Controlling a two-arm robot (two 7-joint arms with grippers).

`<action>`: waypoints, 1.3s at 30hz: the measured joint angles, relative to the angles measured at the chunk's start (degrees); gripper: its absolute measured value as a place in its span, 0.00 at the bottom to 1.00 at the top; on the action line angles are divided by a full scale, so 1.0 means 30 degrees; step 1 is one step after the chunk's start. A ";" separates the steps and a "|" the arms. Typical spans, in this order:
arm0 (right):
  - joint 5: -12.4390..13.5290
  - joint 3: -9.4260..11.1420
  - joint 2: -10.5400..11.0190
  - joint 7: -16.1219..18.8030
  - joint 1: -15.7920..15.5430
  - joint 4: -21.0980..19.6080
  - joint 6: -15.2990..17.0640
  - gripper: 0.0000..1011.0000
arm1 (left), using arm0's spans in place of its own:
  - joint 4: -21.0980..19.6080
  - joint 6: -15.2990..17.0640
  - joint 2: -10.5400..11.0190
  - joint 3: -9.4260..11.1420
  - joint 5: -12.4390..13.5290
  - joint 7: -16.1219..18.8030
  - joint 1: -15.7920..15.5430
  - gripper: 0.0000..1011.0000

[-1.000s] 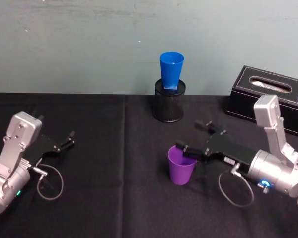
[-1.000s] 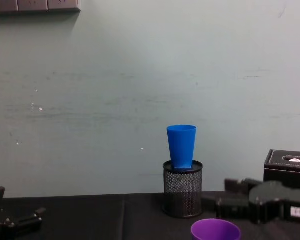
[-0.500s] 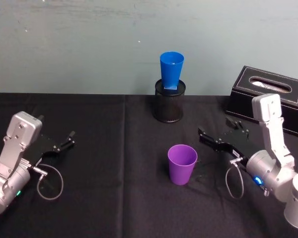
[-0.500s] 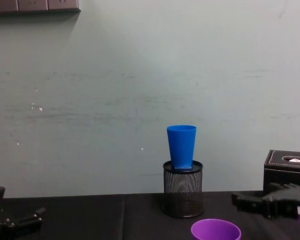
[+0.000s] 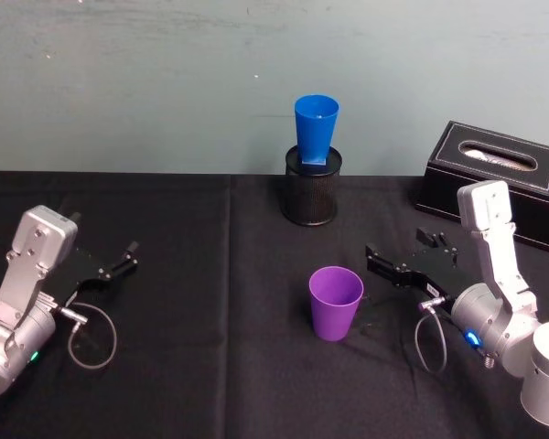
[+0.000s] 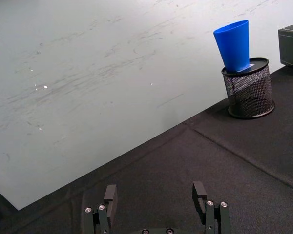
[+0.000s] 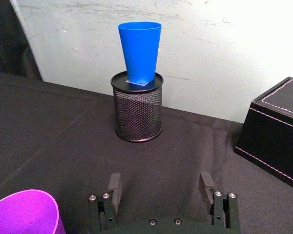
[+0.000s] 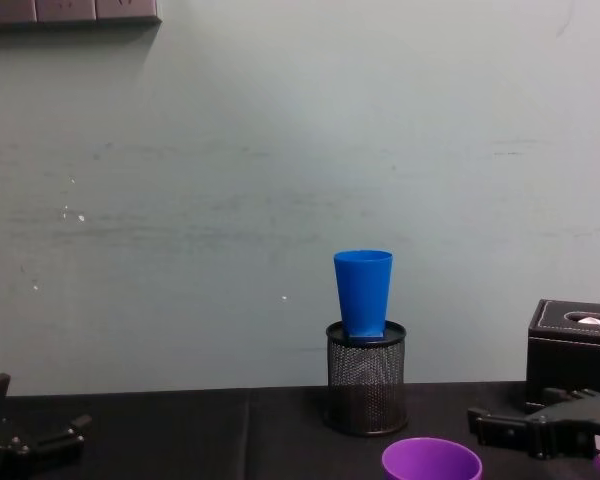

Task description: Pick up one cup with a gripper and tap it against the other cup.

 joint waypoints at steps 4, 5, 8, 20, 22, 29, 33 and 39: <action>0.0010 -0.0020 -0.0003 0.0000 0.0005 0.0001 -0.0020 0.99 | 0.0000 0.0000 0.0000 0.0001 0.0001 0.0000 0.0000 1.00; 0.0011 -0.0026 -0.0003 -0.0005 0.0006 0.0002 -0.0031 0.99 | 0.0000 0.0000 -0.0001 0.0001 0.0000 0.0000 0.0000 1.00; 0.0011 -0.0035 -0.0003 -0.0018 0.0010 0.0008 -0.0046 0.99 | 0.0000 0.0000 0.0000 0.0000 0.0000 0.0000 0.0000 1.00; 0.0010 -0.0062 -0.0004 -0.0076 0.0028 0.0028 -0.0088 0.99 | 0.0000 0.0000 0.0000 0.0001 0.0000 0.0000 0.0001 1.00; 0.0009 -0.0067 -0.0002 -0.0079 0.0028 0.0028 -0.0093 0.99 | 0.0000 0.0000 0.0000 0.0000 0.0000 0.0000 0.0001 1.00; 0.0009 -0.0069 -0.0003 -0.0087 0.0029 0.0028 -0.0108 0.99 | 0.0000 0.0000 0.0000 0.0001 0.0001 0.0000 0.0000 1.00; 0.0009 -0.0069 -0.0003 -0.0093 0.0029 0.0028 -0.0108 0.99 | 0.0000 -0.0001 0.0000 0.0000 -0.0001 0.0000 0.0000 1.00; 0.0008 -0.0069 -0.0003 -0.0103 0.0028 0.0028 -0.0108 0.99 | 0.0000 0.0000 0.0000 0.0001 0.0000 0.0000 0.0000 1.00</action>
